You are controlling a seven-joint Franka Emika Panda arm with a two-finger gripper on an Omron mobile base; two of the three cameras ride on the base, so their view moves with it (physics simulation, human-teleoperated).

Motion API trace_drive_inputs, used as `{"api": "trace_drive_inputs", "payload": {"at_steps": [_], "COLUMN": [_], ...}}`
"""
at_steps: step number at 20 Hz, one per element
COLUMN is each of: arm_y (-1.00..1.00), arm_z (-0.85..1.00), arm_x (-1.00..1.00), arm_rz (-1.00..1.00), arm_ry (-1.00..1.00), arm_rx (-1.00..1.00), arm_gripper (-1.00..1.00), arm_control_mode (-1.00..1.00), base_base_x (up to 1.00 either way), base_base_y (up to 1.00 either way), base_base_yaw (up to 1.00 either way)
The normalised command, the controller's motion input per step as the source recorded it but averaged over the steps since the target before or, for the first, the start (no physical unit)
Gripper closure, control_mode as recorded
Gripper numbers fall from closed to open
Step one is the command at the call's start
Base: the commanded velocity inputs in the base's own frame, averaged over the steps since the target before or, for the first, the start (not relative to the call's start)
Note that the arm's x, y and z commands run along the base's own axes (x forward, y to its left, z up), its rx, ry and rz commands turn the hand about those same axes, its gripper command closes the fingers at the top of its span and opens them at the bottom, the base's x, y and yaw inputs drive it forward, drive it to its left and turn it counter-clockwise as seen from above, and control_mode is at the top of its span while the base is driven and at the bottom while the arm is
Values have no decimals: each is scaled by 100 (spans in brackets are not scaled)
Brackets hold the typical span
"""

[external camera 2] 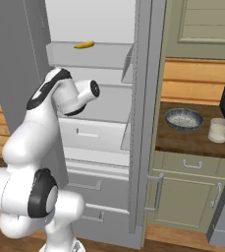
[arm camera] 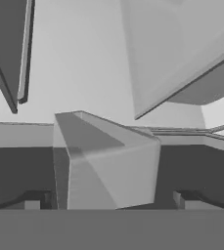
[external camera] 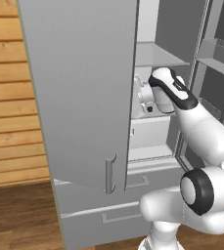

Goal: Grab a lemon wedge from the fridge and one ice cube from the ice bowl, and put them in the glass of lemonade.

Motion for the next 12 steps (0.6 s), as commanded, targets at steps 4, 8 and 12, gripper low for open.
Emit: {"api": "trace_drive_inputs", "payload": {"at_steps": [4, 8, 12], "arm_y": [54, 64, 71], "arm_z": [0, 0, 0], "arm_x": [-43, -59, -79], "arm_rz": [7, 8, 11], "arm_ry": [1, 1, 0], "arm_rx": [7, 4, 2], "arm_gripper": [-100, -100, -100], "arm_control_mode": [-100, -100, -100], "base_base_x": [0, 0, 0], "base_base_y": [0, 0, 0], "base_base_yaw": [0, 0, 0]}}
